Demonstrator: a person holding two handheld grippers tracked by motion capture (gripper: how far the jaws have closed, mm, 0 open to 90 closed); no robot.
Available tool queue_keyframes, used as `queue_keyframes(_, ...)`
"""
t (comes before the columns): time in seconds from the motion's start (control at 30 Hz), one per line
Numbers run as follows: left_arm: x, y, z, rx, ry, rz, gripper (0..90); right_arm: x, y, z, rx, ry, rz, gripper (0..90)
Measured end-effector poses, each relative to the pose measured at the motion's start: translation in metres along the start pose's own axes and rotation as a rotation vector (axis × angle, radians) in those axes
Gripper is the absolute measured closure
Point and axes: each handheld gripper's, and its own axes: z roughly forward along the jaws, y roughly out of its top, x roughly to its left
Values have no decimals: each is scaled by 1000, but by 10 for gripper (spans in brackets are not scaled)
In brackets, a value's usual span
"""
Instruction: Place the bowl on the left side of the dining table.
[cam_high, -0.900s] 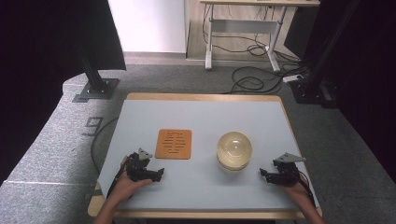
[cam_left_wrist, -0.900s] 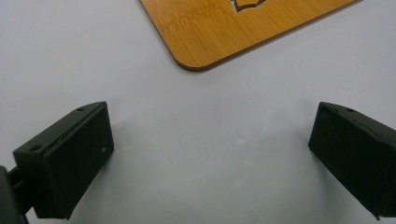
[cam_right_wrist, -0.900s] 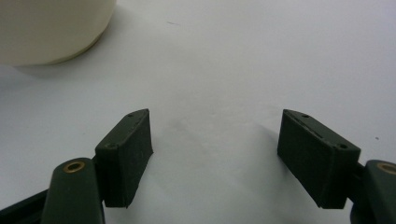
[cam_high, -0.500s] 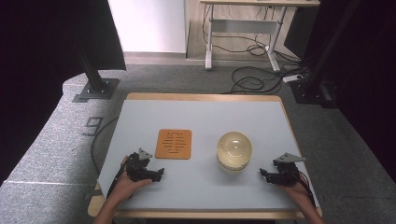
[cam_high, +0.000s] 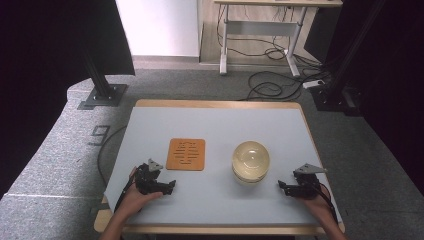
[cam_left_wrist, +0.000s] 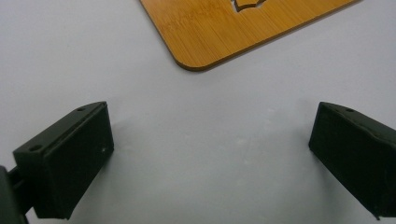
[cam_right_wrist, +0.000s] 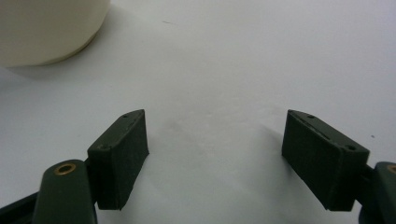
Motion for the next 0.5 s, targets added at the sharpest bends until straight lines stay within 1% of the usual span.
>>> queue_keyframes(0.07, 0, 0, 0, 0, 0, 0, 0, 0, 0, 0, 1, -2, 2, 214)
queue_keyframes(0.13, 0, 0, 0, 0, -1, 0, 0, 0, 1, -1, 11, -4, 21, 226)
queue_keyframes(0.2, 0, 0, 0, -1, 0, 1, 1, 2, 3, -2, 19, -10, 29, 269)
queue_keyframes(0.37, 0, 0, 0, -1, 1, 0, 1, 7, 7, -7, -5, -19, 27, 268)
queue_keyframes(0.5, 0, 0, 0, -1, 0, 1, 1, 8, 7, -11, -16, -22, 39, 265)
